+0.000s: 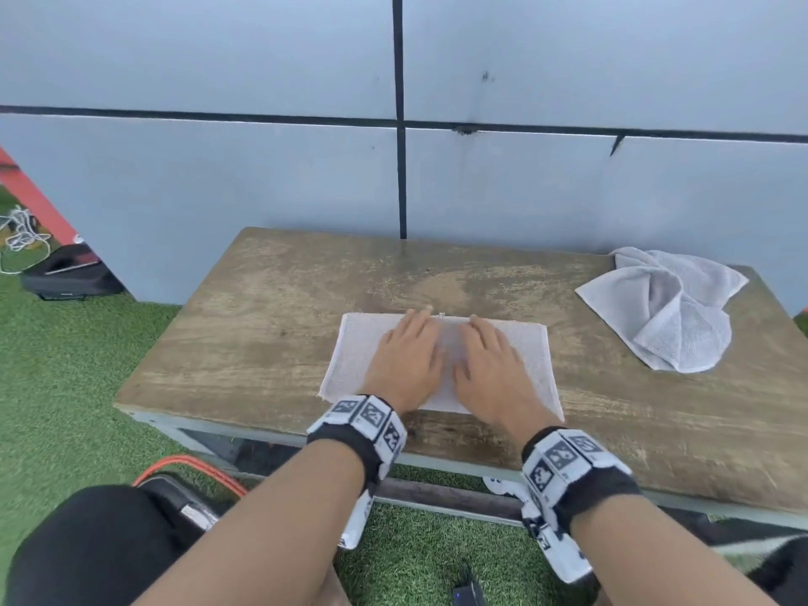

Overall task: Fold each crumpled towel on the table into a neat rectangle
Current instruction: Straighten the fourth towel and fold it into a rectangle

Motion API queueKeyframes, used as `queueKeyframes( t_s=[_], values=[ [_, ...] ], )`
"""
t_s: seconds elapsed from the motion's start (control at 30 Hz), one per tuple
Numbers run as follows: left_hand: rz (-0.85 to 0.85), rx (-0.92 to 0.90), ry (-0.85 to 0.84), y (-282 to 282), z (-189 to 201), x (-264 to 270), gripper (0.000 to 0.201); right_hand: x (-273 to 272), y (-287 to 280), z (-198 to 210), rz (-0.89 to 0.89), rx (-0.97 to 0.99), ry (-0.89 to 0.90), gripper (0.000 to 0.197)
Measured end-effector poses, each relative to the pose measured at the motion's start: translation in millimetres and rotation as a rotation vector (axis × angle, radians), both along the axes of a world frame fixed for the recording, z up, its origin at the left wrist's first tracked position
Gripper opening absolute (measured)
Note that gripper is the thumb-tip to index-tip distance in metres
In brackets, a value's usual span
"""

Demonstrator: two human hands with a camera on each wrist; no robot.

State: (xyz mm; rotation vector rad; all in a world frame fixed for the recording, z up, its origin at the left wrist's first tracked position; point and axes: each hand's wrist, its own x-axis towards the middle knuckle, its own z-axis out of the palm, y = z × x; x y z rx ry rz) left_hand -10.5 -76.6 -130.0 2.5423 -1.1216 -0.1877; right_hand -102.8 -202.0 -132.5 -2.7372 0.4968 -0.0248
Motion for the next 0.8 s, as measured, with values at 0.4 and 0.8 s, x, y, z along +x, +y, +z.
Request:
queueKeyframes(
  t_s=[0.4, 0.8],
  values=[
    [0.066, 0.143, -0.085, 37, -38, 42, 0.056, -12, -39, -25, -0.116, -0.078, 0.147, 0.063],
    [0.385, 0.185, 0.013, 57, -28, 19, 0.062, -50, 4, -13, 0.125, -0.134, -0.154, 0.029]
  ],
)
